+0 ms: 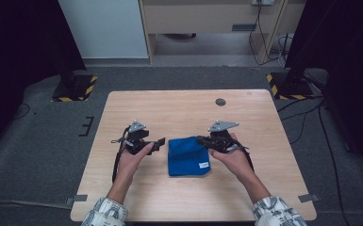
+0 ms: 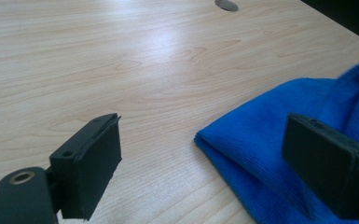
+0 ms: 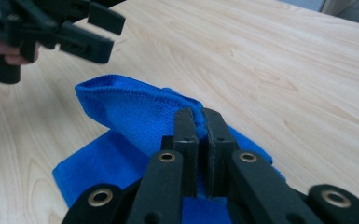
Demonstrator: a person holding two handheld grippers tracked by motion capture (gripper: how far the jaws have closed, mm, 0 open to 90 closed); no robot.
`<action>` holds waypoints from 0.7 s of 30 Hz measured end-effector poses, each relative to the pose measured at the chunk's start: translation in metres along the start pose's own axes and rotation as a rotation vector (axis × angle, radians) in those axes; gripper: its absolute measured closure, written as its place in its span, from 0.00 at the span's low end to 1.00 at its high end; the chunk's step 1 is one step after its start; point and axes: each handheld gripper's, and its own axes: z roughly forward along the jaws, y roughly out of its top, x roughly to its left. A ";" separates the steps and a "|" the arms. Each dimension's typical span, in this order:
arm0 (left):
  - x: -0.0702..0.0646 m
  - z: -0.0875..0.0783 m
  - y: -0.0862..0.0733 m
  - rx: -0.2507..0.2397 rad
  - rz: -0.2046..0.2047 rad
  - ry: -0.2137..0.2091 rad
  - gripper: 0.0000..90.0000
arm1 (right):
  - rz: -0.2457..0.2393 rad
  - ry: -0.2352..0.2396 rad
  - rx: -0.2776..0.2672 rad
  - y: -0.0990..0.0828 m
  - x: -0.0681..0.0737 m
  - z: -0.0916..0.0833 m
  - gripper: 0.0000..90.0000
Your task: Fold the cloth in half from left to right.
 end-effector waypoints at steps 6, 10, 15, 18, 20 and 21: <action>0.000 0.001 -0.001 0.009 0.005 0.007 0.12 | -0.006 0.012 0.006 -0.010 0.005 0.000 0.96; -0.004 0.006 -0.003 0.019 0.006 0.009 0.12 | -0.018 0.018 0.017 -0.014 0.008 0.003 0.95; -0.009 0.009 -0.005 0.035 0.024 0.008 0.12 | -0.024 0.019 0.029 -0.022 0.010 0.004 0.94; -0.011 0.011 -0.006 0.043 0.033 0.012 0.12 | -0.023 0.026 0.044 -0.029 0.011 0.004 0.92; -0.011 0.012 -0.007 0.046 0.034 0.019 0.12 | -0.036 0.025 0.052 -0.033 0.011 0.003 0.92; -0.011 0.012 -0.007 0.046 0.034 0.019 0.12 | -0.037 0.028 0.054 -0.035 0.012 0.003 0.91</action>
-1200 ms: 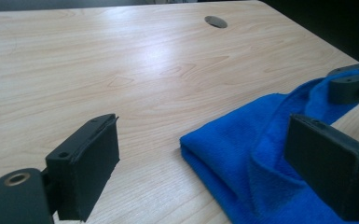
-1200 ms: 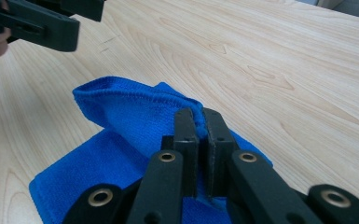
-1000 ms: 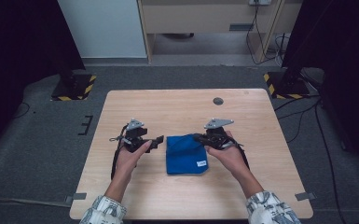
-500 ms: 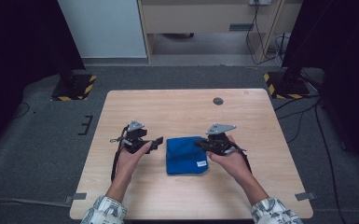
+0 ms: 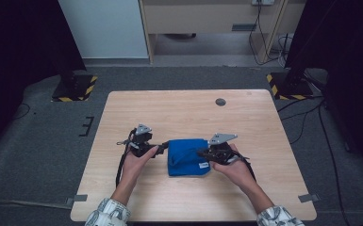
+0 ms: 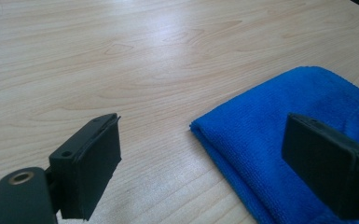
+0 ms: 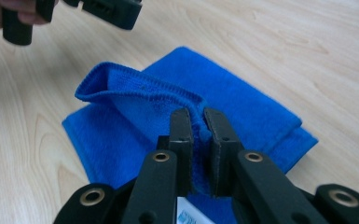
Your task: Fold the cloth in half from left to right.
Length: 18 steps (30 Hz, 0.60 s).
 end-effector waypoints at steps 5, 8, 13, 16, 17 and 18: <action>-0.003 0.002 -0.004 0.020 0.009 0.003 0.12 | 0.008 0.003 0.014 -0.010 0.000 -0.002 0.88; -0.006 0.001 -0.006 0.025 0.021 -0.002 0.12 | 0.003 0.011 0.029 -0.016 0.003 -0.004 0.84; -0.009 0.002 -0.008 0.033 0.025 0.001 0.12 | -0.005 0.015 0.046 -0.024 0.008 -0.005 0.79; -0.010 0.001 -0.010 0.038 0.028 0.003 0.12 | -0.004 0.019 0.052 -0.026 0.009 -0.006 0.78; -0.011 0.000 -0.012 0.038 0.032 0.001 0.12 | -0.003 0.018 0.057 -0.028 0.010 -0.006 0.77; -0.012 -0.001 -0.013 0.039 0.033 -0.001 0.12 | -0.004 0.017 0.058 -0.028 0.010 -0.006 0.76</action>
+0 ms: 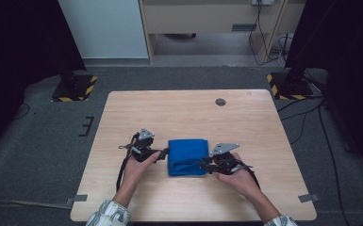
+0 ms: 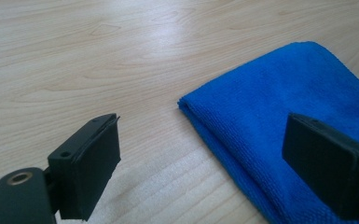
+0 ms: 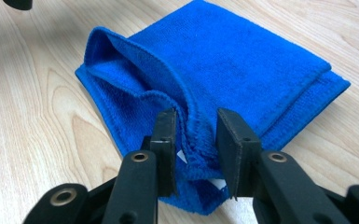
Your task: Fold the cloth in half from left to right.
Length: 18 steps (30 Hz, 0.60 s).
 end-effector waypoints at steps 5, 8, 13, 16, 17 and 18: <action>-0.003 -0.002 -0.004 0.002 0.013 -0.002 0.11 | 0.010 -0.001 0.006 -0.004 0.000 -0.001 0.70; -0.006 0.000 -0.005 0.004 0.012 -0.002 0.11 | 0.006 0.008 0.013 -0.007 0.002 -0.001 0.69; -0.009 0.003 -0.006 0.010 0.019 -0.011 0.11 | 0.006 0.014 0.026 -0.009 0.004 0.000 0.63; -0.010 0.003 -0.006 0.011 0.022 -0.009 0.11 | 0.012 0.016 0.027 -0.010 0.005 0.000 0.62; -0.010 0.003 -0.006 0.011 0.024 -0.008 0.11 | 0.014 0.015 0.025 -0.011 0.005 0.001 0.61; -0.011 0.003 -0.006 0.012 0.024 -0.008 0.11 | 0.016 0.015 0.029 -0.011 0.006 0.001 0.59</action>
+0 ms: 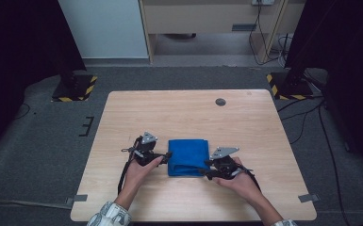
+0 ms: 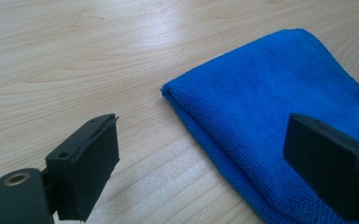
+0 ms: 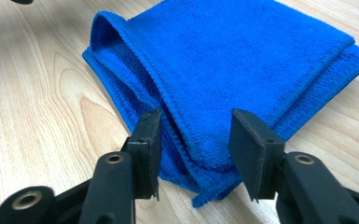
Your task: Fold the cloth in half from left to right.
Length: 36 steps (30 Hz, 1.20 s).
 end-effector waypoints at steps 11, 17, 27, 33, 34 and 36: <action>-0.003 0.001 -0.001 0.003 0.009 0.000 0.10 | 0.012 -0.011 0.004 -0.001 0.000 0.000 0.49; -0.003 0.002 -0.001 0.002 0.013 0.004 0.10 | 0.012 -0.030 0.011 -0.003 0.000 0.000 0.44; -0.005 0.002 -0.002 0.007 0.022 0.009 0.09 | -0.004 -0.045 0.001 -0.001 0.006 -0.002 0.28; -0.006 0.004 -0.002 0.016 0.039 0.010 0.09 | 0.005 -0.056 -0.005 -0.001 0.005 -0.003 0.21; -0.006 0.004 -0.002 0.021 0.043 0.010 0.08 | 0.013 -0.056 -0.005 0.000 0.004 -0.003 0.20; -0.007 0.004 -0.002 0.023 0.044 0.010 0.08 | 0.013 -0.058 -0.009 0.000 0.004 -0.004 0.19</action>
